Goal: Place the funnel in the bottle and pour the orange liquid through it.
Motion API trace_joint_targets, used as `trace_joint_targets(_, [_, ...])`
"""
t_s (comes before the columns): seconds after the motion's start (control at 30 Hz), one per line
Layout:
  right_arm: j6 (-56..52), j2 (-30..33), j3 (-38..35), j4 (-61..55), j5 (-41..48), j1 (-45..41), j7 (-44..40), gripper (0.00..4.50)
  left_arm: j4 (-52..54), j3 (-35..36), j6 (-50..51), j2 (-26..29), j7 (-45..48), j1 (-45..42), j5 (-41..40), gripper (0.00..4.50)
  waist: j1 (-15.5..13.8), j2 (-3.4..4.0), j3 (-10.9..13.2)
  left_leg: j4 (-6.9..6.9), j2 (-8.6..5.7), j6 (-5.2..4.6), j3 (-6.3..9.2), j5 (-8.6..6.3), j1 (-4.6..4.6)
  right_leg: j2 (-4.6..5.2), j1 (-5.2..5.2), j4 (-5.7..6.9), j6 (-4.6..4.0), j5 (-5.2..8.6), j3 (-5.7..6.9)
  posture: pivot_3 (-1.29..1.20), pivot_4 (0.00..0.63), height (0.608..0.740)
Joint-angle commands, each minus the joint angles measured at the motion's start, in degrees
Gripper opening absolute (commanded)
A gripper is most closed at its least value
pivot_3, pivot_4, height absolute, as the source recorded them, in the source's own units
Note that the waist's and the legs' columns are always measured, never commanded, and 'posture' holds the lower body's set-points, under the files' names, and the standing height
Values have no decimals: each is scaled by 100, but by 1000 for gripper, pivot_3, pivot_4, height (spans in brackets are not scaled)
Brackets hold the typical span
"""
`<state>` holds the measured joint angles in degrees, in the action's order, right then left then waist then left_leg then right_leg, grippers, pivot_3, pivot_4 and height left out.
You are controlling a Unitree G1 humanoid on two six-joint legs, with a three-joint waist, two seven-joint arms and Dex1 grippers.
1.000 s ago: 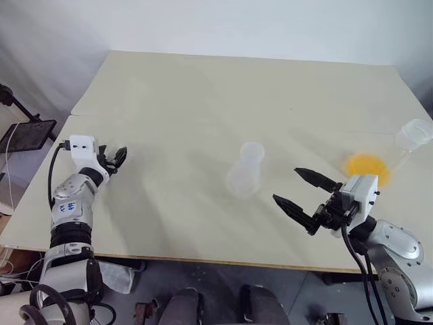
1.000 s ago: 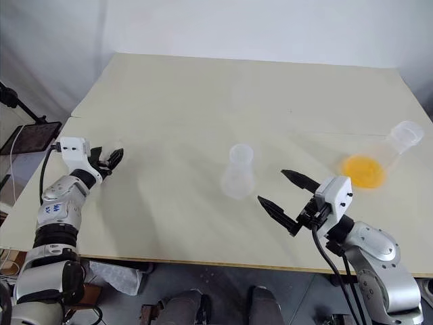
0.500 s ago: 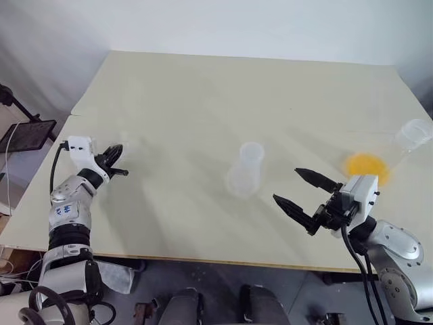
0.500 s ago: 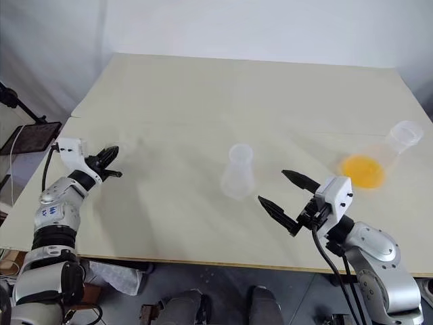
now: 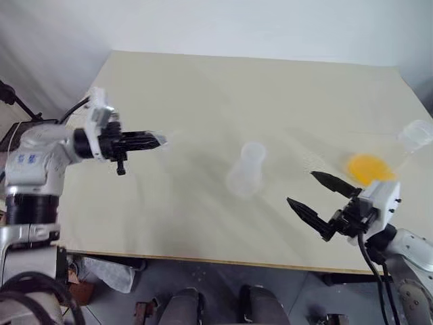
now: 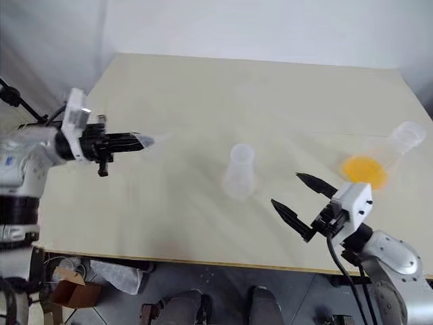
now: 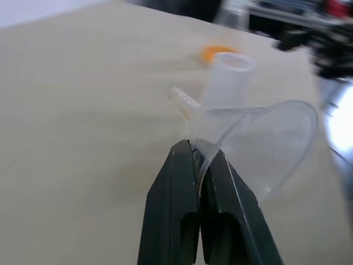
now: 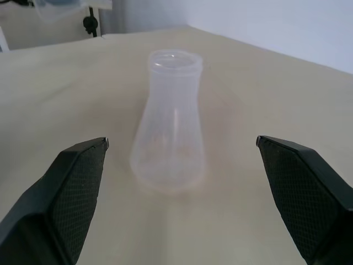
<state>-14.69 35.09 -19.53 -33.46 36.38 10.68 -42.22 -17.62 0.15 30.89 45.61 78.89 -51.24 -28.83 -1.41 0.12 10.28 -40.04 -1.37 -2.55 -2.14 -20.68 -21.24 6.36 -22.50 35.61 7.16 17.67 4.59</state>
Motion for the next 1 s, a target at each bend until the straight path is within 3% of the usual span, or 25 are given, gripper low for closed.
trace_joint_targets(0.03, [-44, 127, -367, -453, 271, 151, -18, 4500, -443, -625, 187, -233, 872, -1043, 198, 20, -8, -1, 1, 0, -3, -2, -2, 1, -1, 1, 1, 2, 0, 0, 0, 0, 150, 740])
trace_joint_targets(0.37, [35, -135, -397, -861, 154, 680, 311, 4500, -2627, -2269, -276, -1107, 1361, -3048, 1373, 20, 4, -15, 9, 1, 3, -7, -13, 4, -4, -6, -7, 0, 1, 0, -7, 0, 150, 740])
trace_joint_targets(0.47, [84, -271, -319, -958, 58, 774, 426, 4500, -3007, -2552, -361, -1415, 1361, -3425, 1346, 20, -1, -17, 11, 2, -2, -11, -12, 3, -4, -1, -8, 0, 2, 0, -11, 0, 150, 740])
trace_joint_targets(0.7, [178, -555, -68, -1109, -162, 930, 622, 4500, -3073, -3210, -438, -1586, 1361, -3839, 898, 20, 4, -19, 12, 2, -2, -11, -1, 3, -10, 9, -9, -2, 1, 0, -23, 0, 150, 740])
trace_joint_targets(1.0, [281, -695, 62, -1121, -286, 962, 738, 4500, -3488, -3642, -829, -1864, 1361, -4031, 966, 20, -7, -19, 13, 0, 0, -11, -1, 3, -10, 7, -9, -1, 1, 0, -25, 0, 150, 740])
